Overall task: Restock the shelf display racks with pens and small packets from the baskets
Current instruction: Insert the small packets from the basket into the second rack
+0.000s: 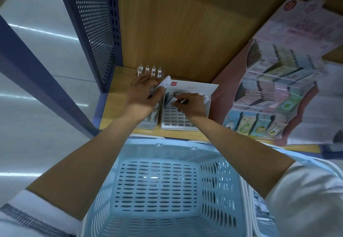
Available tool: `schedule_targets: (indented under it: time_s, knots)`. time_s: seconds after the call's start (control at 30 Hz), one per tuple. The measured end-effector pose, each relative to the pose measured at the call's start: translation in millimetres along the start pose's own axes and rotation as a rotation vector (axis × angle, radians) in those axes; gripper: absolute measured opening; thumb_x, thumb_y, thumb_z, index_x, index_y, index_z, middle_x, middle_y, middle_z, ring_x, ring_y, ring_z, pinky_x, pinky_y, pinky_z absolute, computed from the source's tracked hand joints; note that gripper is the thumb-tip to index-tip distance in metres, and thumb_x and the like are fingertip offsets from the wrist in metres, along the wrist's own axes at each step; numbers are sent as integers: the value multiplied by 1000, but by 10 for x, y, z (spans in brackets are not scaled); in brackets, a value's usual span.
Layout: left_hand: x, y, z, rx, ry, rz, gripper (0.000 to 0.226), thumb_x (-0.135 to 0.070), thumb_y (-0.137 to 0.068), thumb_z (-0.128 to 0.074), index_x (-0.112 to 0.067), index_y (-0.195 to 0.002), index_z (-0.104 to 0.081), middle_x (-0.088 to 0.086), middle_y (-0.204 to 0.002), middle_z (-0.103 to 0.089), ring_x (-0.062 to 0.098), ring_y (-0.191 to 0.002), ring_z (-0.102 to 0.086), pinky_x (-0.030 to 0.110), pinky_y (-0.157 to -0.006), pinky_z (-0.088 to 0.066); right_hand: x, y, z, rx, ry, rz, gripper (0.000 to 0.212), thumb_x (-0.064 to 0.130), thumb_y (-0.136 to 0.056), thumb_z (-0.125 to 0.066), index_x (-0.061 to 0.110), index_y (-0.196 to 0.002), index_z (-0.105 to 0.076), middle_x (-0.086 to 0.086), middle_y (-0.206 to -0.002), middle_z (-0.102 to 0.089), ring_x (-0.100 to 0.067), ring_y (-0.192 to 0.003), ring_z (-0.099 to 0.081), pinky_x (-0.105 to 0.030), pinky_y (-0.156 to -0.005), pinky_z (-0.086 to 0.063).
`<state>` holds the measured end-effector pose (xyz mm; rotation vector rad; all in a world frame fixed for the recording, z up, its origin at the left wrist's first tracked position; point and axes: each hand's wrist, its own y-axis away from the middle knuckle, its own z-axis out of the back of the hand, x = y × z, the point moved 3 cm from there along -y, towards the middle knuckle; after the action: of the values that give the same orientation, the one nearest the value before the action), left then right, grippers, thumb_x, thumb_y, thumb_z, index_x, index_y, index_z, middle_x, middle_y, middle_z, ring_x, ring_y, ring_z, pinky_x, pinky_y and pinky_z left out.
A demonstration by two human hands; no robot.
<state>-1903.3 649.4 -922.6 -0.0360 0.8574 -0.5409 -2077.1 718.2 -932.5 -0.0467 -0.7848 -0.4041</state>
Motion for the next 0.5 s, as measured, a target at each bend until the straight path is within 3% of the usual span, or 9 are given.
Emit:
schedule_targets:
  time_s: [0.13, 0.27, 0.5]
  knots:
    - [14, 8, -9, -16, -16, -20, 56, -51, -89, -38, -5, -91, -70, 6, -102, -70, 25, -122, -52, 40, -101, -41, 0, -27, 2, -8, 124, 52, 25, 24, -81, -74, 15, -105, -74, -5, -97, -74, -16, -73, -69, -36, -81, -56]
    - [-6, 14, 6, -11, -11, -20, 58, -52, -89, -37, -5, -91, -70, 6, -102, -70, 24, -121, -52, 37, -102, -40, 11, -51, 42, 23, 301, 116, 24, 28, -85, -70, 17, -107, -73, -4, -99, -74, -17, -84, -68, -27, -82, -50]
    - [-9, 24, 10, 2, -19, -22, 60, -54, -87, -37, -5, -92, -70, 8, -107, -70, 24, -124, -50, 33, -103, -37, 63, -89, 65, 72, 363, 168, 17, 26, -87, -67, 18, -99, -75, -6, -87, -74, -23, -82, -68, -35, -79, -52]
